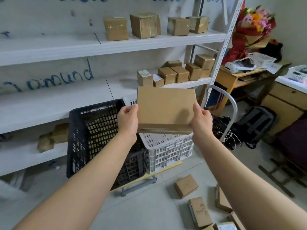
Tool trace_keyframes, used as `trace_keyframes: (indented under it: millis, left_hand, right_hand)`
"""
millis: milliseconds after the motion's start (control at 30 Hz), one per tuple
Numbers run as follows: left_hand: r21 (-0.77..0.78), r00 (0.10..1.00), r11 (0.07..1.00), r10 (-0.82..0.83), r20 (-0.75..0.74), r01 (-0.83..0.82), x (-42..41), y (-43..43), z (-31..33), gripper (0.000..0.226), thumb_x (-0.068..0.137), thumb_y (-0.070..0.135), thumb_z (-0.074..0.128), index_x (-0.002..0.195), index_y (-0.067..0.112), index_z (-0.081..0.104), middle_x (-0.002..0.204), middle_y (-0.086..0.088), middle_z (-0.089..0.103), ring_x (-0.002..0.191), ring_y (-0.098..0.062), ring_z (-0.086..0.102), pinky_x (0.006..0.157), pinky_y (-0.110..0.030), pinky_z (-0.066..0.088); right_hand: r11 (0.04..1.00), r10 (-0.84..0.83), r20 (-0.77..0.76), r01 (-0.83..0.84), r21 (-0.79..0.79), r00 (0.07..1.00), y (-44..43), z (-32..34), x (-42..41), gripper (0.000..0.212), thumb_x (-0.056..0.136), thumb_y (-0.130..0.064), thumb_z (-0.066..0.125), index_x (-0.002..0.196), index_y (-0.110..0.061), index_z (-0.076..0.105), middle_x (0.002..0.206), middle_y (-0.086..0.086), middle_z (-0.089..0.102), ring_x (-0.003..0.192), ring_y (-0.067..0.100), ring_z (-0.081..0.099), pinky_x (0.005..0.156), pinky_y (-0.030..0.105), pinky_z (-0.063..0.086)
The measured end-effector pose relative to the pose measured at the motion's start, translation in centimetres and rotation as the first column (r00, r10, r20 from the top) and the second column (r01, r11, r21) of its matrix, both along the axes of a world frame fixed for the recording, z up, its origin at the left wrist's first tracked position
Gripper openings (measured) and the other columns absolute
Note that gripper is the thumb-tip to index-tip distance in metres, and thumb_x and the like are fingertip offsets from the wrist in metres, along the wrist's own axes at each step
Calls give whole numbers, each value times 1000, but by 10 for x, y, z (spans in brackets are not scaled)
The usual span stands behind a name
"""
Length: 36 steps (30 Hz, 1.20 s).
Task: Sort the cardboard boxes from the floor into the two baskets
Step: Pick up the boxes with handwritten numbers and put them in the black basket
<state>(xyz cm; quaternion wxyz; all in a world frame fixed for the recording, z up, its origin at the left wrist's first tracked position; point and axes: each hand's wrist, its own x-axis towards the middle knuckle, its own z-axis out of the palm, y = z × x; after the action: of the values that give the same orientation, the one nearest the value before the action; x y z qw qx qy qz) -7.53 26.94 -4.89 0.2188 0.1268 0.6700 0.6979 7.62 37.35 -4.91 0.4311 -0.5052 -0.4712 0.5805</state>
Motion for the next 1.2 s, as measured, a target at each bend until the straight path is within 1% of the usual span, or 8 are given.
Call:
trace_keyframes:
  millis: [133, 567, 667, 767, 867, 967, 1100, 1200]
  left_hand:
    - [-10, 1000, 1000, 28, -2, -28, -45, -6, 0, 13, 94, 26, 53, 90, 14, 54, 86, 2, 54, 78, -11, 49, 68, -26, 39]
    - [-31, 993, 994, 108, 39, -107, -129, -9, -17, 16, 95, 20, 51, 80, 21, 53, 86, 3, 55, 82, -12, 50, 72, -28, 41]
    - [-21, 992, 993, 119, 51, -118, -134, 1, -18, 16, 96, 18, 49, 83, 25, 55, 91, 4, 59, 85, -11, 55, 78, -31, 47]
    - [-34, 993, 993, 111, 51, -109, -140, 15, -22, 15, 97, 17, 47, 94, 24, 59, 95, 6, 61, 92, -12, 58, 84, -34, 50]
    - [-58, 996, 997, 61, 62, -58, -143, 34, -26, 31, 97, 14, 44, 124, 16, 59, 111, 2, 64, 108, -17, 58, 95, -41, 49]
    - [-83, 993, 996, 35, 112, -26, -141, 54, -33, 37, 99, 9, 41, 132, 16, 56, 119, 0, 64, 113, -18, 57, 99, -42, 47]
    - [-91, 989, 995, 56, 138, -44, -133, 78, -42, 42, 96, -4, 39, 134, 10, 53, 122, 2, 58, 112, -12, 51, 100, -33, 42]
    - [-91, 973, 989, 135, 190, -120, -132, 93, -49, 34, 94, -1, 43, 118, 13, 61, 113, -2, 62, 103, -16, 56, 90, -35, 46]
  right_hand:
    - [999, 35, 1, -35, -17, 999, 4, -4, -53, 42, 96, -45, 45, 117, -9, 51, 105, 2, 59, 87, 13, 55, 72, 32, 45]
    - [990, 138, 36, -138, -3, 990, 24, -27, -150, 36, 96, -45, 45, 110, -12, 49, 92, 1, 56, 74, 14, 51, 62, 29, 41]
    - [984, 178, 40, -178, 9, 983, 38, -31, -160, 36, 95, -46, 47, 111, -13, 50, 95, 1, 57, 79, 17, 53, 68, 30, 43]
    - [972, 230, 53, -232, 29, 972, 58, -33, -166, 34, 97, -42, 46, 114, -15, 56, 102, 0, 61, 88, 17, 55, 75, 31, 45]
    - [949, 312, 66, -315, 34, 948, 80, -31, -166, 27, 99, -39, 44, 100, -19, 63, 93, -2, 63, 81, 11, 57, 68, 26, 45]
    - [935, 354, 71, -353, -26, 933, 104, -34, -162, 27, 98, -43, 43, 97, -22, 61, 90, -5, 64, 80, 7, 58, 68, 25, 46]
    - [929, 365, 81, -356, -106, 928, 137, -43, -157, 42, 93, -54, 46, 103, -17, 62, 107, 1, 65, 99, 18, 59, 89, 35, 46]
    - [913, 375, 63, -356, -202, 925, 155, -46, -155, 82, 72, -77, 46, 121, -13, 60, 115, 2, 65, 107, 22, 59, 98, 44, 46]
